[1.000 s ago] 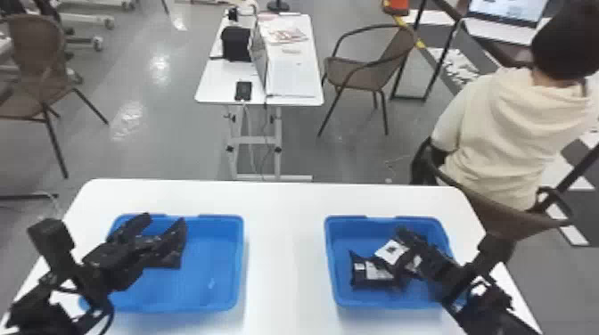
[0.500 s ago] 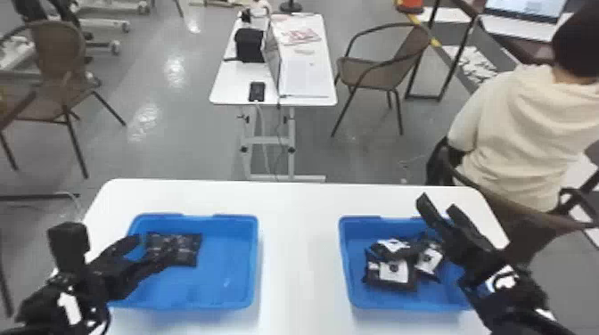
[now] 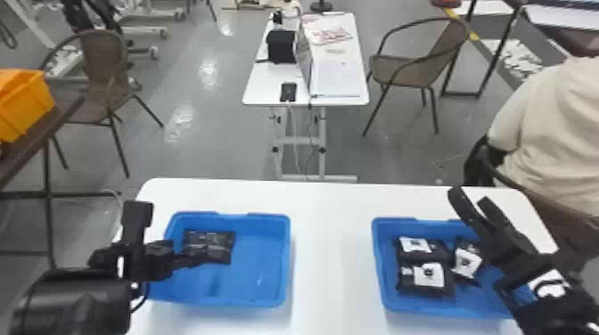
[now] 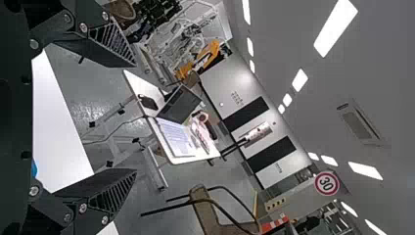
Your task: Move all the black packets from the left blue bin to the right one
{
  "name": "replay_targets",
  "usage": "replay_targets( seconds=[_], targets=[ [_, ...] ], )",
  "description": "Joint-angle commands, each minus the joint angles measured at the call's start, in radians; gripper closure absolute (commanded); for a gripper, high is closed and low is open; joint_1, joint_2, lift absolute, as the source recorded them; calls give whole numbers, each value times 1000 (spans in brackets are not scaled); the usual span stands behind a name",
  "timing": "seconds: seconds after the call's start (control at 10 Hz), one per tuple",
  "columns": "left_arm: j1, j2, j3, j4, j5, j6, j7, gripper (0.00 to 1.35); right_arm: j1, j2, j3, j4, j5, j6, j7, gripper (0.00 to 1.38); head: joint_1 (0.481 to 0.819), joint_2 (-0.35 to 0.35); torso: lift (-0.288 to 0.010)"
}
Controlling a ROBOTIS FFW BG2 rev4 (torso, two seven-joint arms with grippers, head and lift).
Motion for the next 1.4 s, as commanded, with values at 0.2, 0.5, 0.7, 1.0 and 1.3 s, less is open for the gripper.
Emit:
replay_targets(
  seconds=[0.2,0.5,0.7,1.0,1.3],
  targets=[
    [-121,-5,-42,211,-50,-7,63,225,2,0,6,13,-17,0,9,271,695,25,0],
    [-183,13,-59,325,-59,-15,175,229,3,0,6,23,-40,0,25,271,695,31,0],
    [-249,56,-93,448,-56,-46,188,234,-4,0,6,34,-43,2,42,271,695,43,0],
    [-260,55,-108,457,-10,-40,238,257,-9,0,6,39,-49,2,62,271,695,68,0],
    [-289,65,-189,457,70,-46,225,266,-20,2,12,48,-52,2,69,271,695,46,0]
  ],
)
